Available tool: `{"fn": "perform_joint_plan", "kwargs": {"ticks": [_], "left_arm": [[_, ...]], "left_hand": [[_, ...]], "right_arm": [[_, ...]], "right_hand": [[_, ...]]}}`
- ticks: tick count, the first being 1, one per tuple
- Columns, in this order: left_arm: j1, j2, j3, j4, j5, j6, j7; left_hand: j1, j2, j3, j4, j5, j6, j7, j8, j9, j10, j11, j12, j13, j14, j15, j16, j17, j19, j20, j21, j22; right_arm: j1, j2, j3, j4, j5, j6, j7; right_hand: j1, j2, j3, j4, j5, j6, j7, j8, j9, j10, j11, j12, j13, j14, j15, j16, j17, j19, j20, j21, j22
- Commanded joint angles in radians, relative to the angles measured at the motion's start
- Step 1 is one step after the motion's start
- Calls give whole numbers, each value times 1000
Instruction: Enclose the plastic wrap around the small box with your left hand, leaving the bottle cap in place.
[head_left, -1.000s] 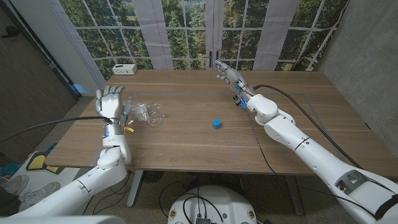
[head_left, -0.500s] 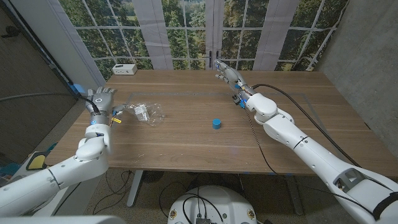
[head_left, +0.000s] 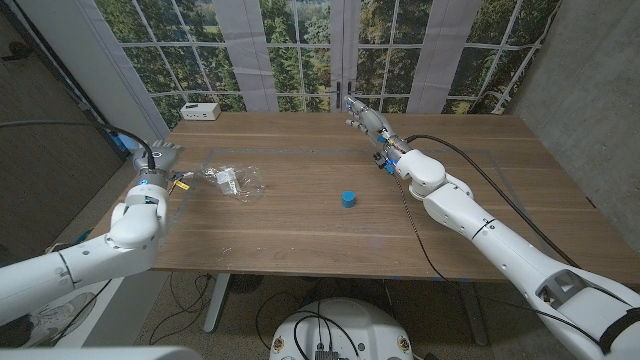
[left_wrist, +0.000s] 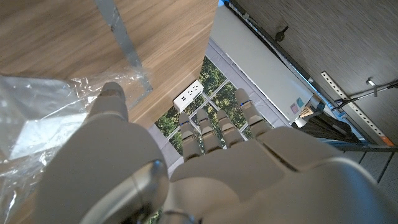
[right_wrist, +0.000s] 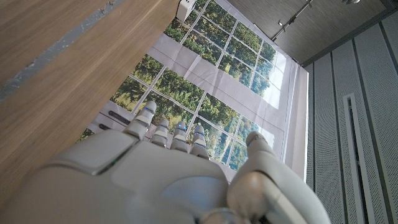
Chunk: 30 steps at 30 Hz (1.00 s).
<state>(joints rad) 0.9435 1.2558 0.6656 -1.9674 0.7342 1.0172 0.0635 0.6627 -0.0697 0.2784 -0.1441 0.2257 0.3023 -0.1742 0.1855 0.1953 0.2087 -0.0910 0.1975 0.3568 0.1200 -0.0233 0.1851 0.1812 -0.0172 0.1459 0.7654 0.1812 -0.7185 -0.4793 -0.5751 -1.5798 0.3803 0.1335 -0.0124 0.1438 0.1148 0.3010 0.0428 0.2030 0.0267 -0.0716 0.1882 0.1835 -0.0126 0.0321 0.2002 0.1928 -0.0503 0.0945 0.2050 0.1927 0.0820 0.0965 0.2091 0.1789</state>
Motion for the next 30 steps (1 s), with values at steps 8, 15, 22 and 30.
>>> {"fn": "perform_joint_plan", "kwargs": {"ticks": [8,15,22,30], "left_arm": [[-161,-114,102,235,397,-150,-284],[-186,-174,102,327,442,-213,-276],[-188,-237,88,407,406,-257,-158],[-200,-283,105,473,401,-274,-39]], "left_hand": [[57,-12,0,-14,34,66,-41,25,2,44,-40,29,-12,32,-41,16,0,42,-21,-5,3],[95,-5,4,-17,48,110,-45,36,3,69,-59,39,-20,47,-54,18,-1,55,-31,-10,3],[139,-5,-1,-15,62,191,-46,54,6,130,-84,58,-33,102,-86,29,-2,99,-54,-8,4],[209,19,-7,-7,62,355,-48,91,10,234,-117,85,-42,187,-141,43,0,165,-89,-3,6]], "right_arm": [[-17,-12,5,-33,-9,-18,-22],[-19,-10,8,-35,-9,-24,-33],[-8,-9,6,-22,-8,-27,-27],[10,1,1,8,-7,-19,-13]], "right_hand": [[0,-4,7,-2,-2,3,2,3,3,-5,1,0,6,-1,7,-4,3,-3,3,-4,2],[0,-5,7,-2,-2,2,2,3,3,-6,2,0,6,-1,8,-4,3,-3,4,-4,2],[0,-6,7,-2,-2,2,2,3,3,-6,4,0,6,-1,9,-4,3,-3,5,-4,2],[0,-8,7,-3,-2,2,3,3,3,-6,5,0,6,-1,9,-4,3,-3,6,-4,2]]}}
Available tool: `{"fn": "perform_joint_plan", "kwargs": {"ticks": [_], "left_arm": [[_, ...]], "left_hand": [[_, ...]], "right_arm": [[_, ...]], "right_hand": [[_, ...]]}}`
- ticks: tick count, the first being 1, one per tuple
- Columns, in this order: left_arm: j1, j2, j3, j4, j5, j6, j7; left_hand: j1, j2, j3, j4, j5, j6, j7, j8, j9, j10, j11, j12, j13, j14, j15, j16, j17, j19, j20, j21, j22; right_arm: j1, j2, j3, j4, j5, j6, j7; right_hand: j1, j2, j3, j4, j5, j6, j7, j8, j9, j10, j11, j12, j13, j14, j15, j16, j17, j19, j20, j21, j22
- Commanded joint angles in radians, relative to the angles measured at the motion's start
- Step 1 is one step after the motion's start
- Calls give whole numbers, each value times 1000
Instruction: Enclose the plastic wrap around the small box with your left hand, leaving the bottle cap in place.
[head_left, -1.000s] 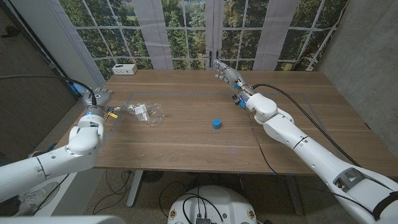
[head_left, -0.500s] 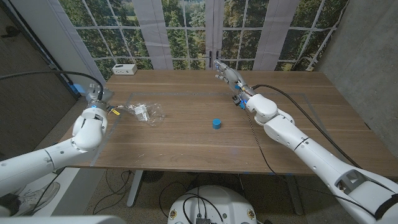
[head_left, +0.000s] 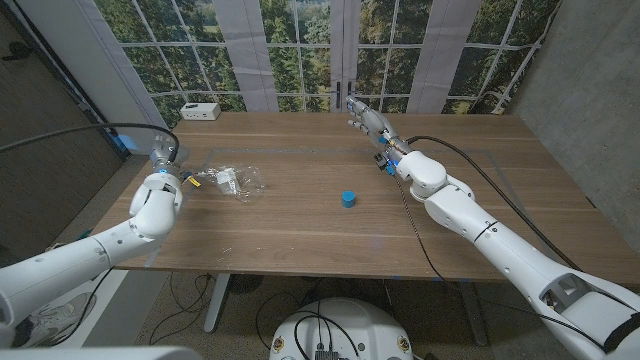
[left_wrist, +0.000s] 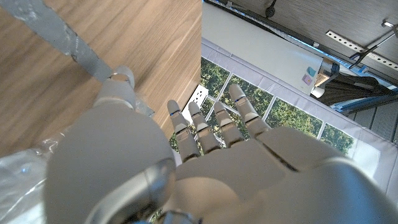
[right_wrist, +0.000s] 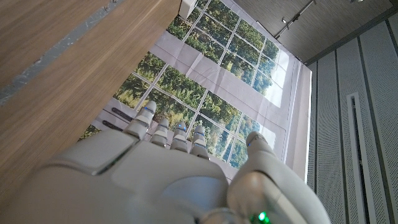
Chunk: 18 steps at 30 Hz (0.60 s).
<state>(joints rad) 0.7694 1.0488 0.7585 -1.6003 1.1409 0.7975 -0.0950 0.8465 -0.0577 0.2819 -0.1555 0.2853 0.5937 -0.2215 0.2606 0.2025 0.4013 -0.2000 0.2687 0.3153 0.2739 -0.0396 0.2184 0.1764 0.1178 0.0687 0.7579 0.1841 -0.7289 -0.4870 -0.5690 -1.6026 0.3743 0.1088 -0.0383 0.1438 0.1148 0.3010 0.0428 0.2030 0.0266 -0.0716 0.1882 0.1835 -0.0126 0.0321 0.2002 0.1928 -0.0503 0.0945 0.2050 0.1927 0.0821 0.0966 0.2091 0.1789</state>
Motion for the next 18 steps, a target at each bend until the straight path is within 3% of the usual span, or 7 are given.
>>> {"fn": "perform_joint_plan", "kwargs": {"ticks": [1,4,6,10,12,15,18], "left_arm": [[-36,-87,33,129,33,-38,123],[-51,-112,52,171,51,-27,150],[-72,-109,64,162,43,-44,71],[-88,-134,88,205,51,-44,89],[-91,-161,98,254,63,-24,166],[-106,-163,108,257,45,-42,152],[-104,-188,108,296,33,-32,266]], "left_hand": [[46,23,-7,4,0,119,4,31,5,55,-9,15,0,37,-128,9,5,33,-13,2,4],[52,23,-12,6,-5,141,-1,34,4,62,-9,14,0,46,-135,10,6,42,-19,3,4],[65,29,-10,3,-8,153,-2,35,4,71,-9,16,1,56,-142,12,6,46,-23,3,4],[63,26,-14,5,-11,146,-2,30,3,71,-8,15,1,53,-142,10,7,47,-25,2,4],[64,24,-16,5,-13,142,-2,26,3,71,-9,14,1,55,-143,11,7,48,-27,2,4],[73,33,-14,5,-16,137,-2,20,2,84,-10,17,3,71,-153,16,10,61,-36,6,5],[99,52,-6,2,-25,177,-1,29,3,116,-10,23,6,90,-159,20,12,75,-47,10,6]], "right_arm": [[20,11,-3,32,4,3,12],[27,7,-6,35,-3,4,18],[26,9,-5,38,-4,8,15],[26,7,-3,33,2,-2,15],[30,0,-6,28,-6,-6,18],[32,0,-7,32,2,-7,29],[28,-2,-3,24,0,-7,21]], "right_hand": [[0,-8,7,-3,-2,1,3,3,3,-6,5,0,6,-1,11,-4,3,-3,6,-4,2],[0,-9,7,-4,-2,2,3,3,3,-7,4,0,6,0,11,-4,3,-3,7,-4,2],[0,-10,7,-4,-2,1,3,3,3,-7,4,0,6,0,11,-4,3,-3,7,-4,2],[0,-11,7,-4,-2,1,2,3,3,-7,4,0,6,-1,11,-4,3,-2,7,-4,2],[1,-12,7,-5,-2,1,2,3,3,-7,4,0,6,0,11,-4,3,-2,8,-4,2],[1,-12,7,-5,-2,1,2,3,3,-6,4,0,6,0,12,-4,2,-2,9,-4,2],[1,-13,7,-5,-2,1,2,3,3,-6,5,0,6,1,12,-4,2,-2,9,-4,2]]}}
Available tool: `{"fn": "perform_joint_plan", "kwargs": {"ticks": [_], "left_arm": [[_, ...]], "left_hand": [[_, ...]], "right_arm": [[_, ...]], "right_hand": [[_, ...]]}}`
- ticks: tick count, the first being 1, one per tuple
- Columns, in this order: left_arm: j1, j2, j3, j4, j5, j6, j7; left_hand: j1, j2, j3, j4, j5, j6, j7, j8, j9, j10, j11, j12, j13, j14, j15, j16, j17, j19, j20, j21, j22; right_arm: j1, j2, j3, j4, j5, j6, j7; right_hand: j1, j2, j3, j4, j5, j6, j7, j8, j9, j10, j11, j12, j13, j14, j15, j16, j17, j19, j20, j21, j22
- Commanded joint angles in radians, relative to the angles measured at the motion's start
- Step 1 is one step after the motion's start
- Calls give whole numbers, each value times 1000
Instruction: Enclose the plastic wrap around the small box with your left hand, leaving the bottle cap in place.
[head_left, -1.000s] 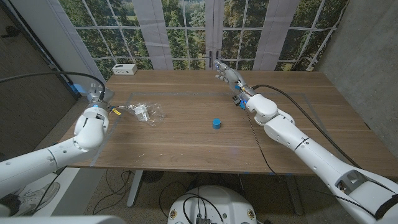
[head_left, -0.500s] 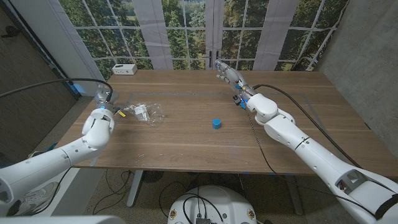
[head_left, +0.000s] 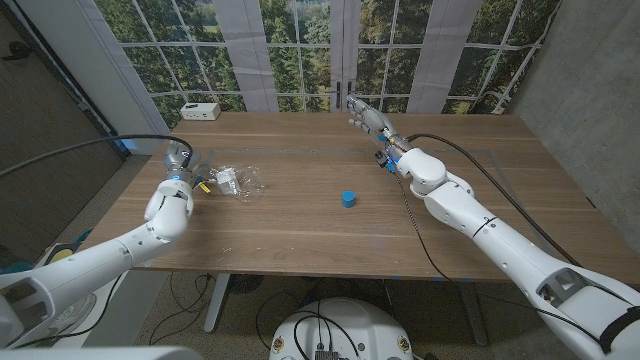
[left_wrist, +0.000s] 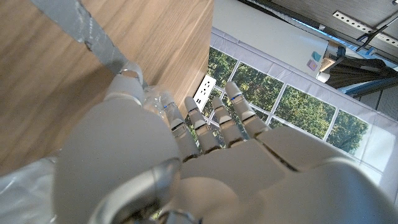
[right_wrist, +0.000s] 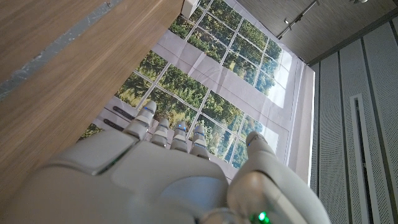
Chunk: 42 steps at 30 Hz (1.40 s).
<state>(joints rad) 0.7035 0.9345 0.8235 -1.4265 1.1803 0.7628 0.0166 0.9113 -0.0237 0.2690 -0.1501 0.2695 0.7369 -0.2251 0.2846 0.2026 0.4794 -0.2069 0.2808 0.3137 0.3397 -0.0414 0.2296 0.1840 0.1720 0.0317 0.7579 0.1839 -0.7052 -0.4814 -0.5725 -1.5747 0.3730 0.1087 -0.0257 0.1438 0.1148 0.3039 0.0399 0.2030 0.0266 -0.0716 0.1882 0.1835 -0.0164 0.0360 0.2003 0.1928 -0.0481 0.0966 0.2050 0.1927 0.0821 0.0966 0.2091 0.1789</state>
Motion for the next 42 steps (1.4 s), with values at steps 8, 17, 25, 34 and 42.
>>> {"fn": "perform_joint_plan", "kwargs": {"ticks": [8,17,25,34,42], "left_arm": [[-17,-138,5,208,-115,20,553],[23,-40,19,61,-127,-78,664],[71,57,17,-94,-81,-140,606],[147,107,-22,-192,-20,-180,610],[208,161,-62,-274,14,-209,503]], "left_hand": [[147,155,82,-11,-84,313,36,114,14,210,-4,58,32,157,-187,45,20,88,-35,46,10],[160,148,80,-16,-92,336,25,127,12,249,-2,76,44,185,-188,53,26,106,-47,58,11],[164,136,76,-18,-93,342,18,129,11,248,-2,76,47,181,-189,47,26,101,-54,58,10],[169,119,66,-19,-93,362,17,135,8,249,-3,77,52,175,-190,41,27,101,-58,60,10],[173,82,49,-20,-89,404,26,152,6,243,-4,74,57,169,-189,32,29,101,-63,62,8]], "right_arm": [[-2,-9,1,-17,-8,-15,-10],[-11,-8,7,-21,4,-5,-7],[-20,-11,10,-38,0,-19,-26],[-18,-11,5,-34,3,-17,-15],[-16,-9,4,-35,2,-19,-17]], "right_hand": [[2,-15,4,-4,-2,0,2,2,3,-4,1,0,6,0,9,-4,2,2,11,-2,2],[1,-15,4,-4,-2,0,2,3,3,-3,1,0,6,2,8,-3,2,5,10,-1,2],[-1,-13,4,-2,-2,0,2,3,3,-5,1,-1,6,1,6,-3,3,5,8,-2,2],[-3,-10,5,0,-2,0,1,3,3,-4,0,0,6,2,5,-2,3,5,7,-2,2],[-3,-8,6,1,-2,0,0,3,3,-4,0,0,6,2,5,-3,4,4,7,-2,2]]}}
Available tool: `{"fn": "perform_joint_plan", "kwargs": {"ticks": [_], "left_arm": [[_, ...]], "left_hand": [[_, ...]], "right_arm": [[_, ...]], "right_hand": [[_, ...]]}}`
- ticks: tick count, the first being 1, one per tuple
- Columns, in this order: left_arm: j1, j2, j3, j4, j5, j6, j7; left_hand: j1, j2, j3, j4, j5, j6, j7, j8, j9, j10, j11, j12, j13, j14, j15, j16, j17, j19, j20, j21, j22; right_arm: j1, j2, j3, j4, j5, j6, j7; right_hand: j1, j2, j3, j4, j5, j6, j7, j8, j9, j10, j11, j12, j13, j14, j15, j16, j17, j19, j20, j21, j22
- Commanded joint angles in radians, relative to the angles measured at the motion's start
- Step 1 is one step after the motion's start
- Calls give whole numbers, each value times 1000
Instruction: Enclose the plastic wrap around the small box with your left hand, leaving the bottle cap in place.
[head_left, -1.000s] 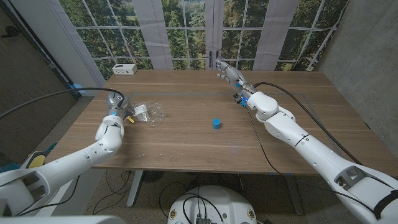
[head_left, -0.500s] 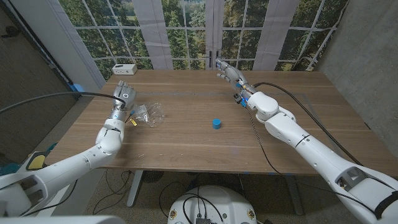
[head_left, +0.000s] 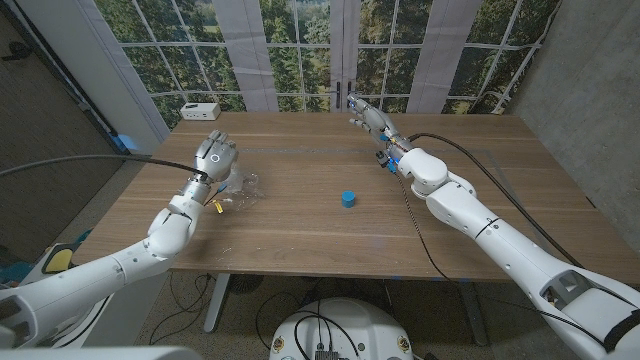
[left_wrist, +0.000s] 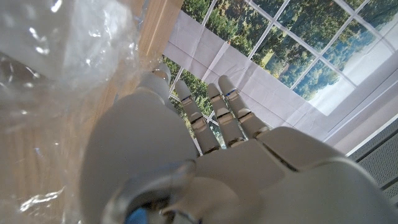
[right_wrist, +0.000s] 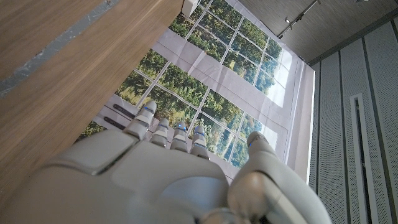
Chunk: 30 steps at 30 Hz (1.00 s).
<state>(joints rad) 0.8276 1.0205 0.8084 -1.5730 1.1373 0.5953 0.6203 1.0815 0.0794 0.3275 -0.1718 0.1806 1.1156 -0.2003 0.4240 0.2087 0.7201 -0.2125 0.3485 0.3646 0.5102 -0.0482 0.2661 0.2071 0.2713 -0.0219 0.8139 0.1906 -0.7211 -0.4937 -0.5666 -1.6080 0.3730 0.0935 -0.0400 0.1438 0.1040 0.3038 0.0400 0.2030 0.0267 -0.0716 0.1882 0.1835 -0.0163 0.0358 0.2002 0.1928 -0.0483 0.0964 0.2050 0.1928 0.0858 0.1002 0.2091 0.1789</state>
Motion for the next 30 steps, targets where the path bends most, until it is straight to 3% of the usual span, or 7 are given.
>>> {"fn": "perform_joint_plan", "kwargs": {"ticks": [1,7,9,15,18,23,30], "left_arm": [[89,72,-50,-122,67,-40,-93],[128,60,-72,-154,117,11,-206],[150,15,-84,-120,136,79,-128],[215,-49,-114,-154,128,225,-151],[243,-89,-140,-154,76,252,-87],[274,-148,-165,-163,8,295,-21],[298,-118,-157,-274,-38,340,-202]], "left_hand": [[1,-27,-12,3,1,27,3,16,3,1,1,5,7,-2,-182,-7,6,1,-9,6,1],[-23,-69,-35,16,10,49,11,58,35,-11,2,-1,14,6,-181,-18,5,-8,-6,2,0],[-28,-68,-36,20,12,46,14,62,38,-8,2,-1,15,10,-180,-18,6,-9,-4,2,0],[-71,-18,-27,56,13,-11,41,62,46,4,6,-4,25,26,-171,-18,12,-15,16,4,2],[-120,6,-30,86,7,-5,55,76,53,3,7,-9,28,25,-168,-22,13,-20,25,5,3],[-143,20,-26,96,4,11,81,101,67,18,6,-8,32,31,-171,-24,12,-23,35,7,3],[-165,14,-23,96,-1,-1,97,126,91,33,9,-7,39,53,-171,-25,9,-25,61,9,3]], "right_arm": [[0,4,-2,-3,2,-7,-5],[11,7,-10,5,-8,-16,-5],[14,10,-9,17,7,-12,12],[21,20,-13,24,0,-27,-7],[36,27,-22,47,-3,-13,12],[36,34,-22,54,0,-10,7],[31,31,-18,48,2,-15,2]], "right_hand": [[-3,3,6,1,-2,0,0,3,3,-4,1,0,6,2,5,-3,4,0,3,-2,2],[-4,4,7,2,-2,0,0,3,3,-6,0,-1,6,2,6,-3,4,1,1,-2,2],[-4,4,7,2,-2,0,-1,3,3,-6,1,-1,6,2,7,-3,4,0,1,-2,2],[-4,5,8,2,-2,0,0,3,3,-6,-1,-1,6,1,7,-3,4,-1,1,-3,2],[-4,6,9,3,-2,-1,0,3,3,-6,0,-1,6,0,8,-3,4,-1,1,-3,2],[-3,8,10,3,-2,-3,-1,2,3,-9,-2,-2,6,-1,6,-4,4,-3,-1,-4,2],[-1,11,13,3,-1,-4,-2,2,3,-11,-2,-2,6,-1,5,-4,4,-4,-3,-4,2]]}}
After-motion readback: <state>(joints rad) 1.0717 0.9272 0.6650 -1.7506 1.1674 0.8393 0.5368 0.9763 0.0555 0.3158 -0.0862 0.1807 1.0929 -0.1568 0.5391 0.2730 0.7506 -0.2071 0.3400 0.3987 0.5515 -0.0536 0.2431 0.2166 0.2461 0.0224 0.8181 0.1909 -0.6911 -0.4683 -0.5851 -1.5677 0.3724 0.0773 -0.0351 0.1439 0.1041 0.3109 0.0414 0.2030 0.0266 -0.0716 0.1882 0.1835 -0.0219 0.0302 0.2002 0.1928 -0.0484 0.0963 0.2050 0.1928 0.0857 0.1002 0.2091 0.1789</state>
